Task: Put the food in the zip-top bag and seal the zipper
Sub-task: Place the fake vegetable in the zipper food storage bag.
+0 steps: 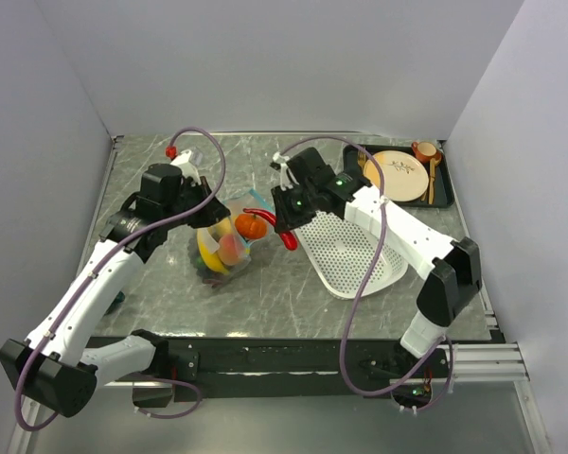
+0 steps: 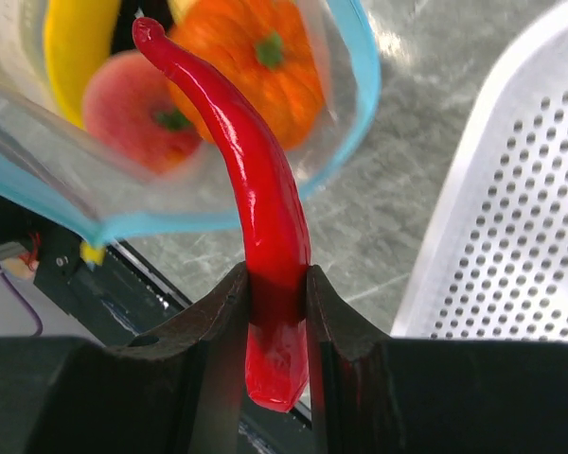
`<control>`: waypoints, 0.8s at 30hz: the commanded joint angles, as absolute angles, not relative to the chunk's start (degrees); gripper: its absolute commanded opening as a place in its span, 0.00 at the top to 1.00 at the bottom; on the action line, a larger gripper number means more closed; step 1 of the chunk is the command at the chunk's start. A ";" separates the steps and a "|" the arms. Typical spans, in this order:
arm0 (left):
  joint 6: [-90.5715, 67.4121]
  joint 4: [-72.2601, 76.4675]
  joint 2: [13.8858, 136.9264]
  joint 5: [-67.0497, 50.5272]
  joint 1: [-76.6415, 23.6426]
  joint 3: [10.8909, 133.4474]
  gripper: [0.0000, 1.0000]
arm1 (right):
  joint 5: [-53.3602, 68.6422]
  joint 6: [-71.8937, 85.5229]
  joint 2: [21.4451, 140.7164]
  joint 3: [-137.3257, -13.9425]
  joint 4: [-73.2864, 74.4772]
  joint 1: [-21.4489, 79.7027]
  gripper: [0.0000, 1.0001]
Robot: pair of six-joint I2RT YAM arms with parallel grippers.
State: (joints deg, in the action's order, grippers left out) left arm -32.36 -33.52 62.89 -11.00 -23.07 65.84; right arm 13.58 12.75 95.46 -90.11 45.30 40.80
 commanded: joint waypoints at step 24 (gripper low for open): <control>-29.79 -30.33 64.43 -20.04 -23.99 63.63 0.99 | 24.69 10.01 111.79 -110.57 50.01 42.80 0.72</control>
State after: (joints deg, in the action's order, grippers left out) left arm -30.74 -33.10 64.64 -18.44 -23.51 63.96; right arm 20.36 8.62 110.41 -107.79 51.64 42.50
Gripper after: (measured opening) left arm 0.013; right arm 0.319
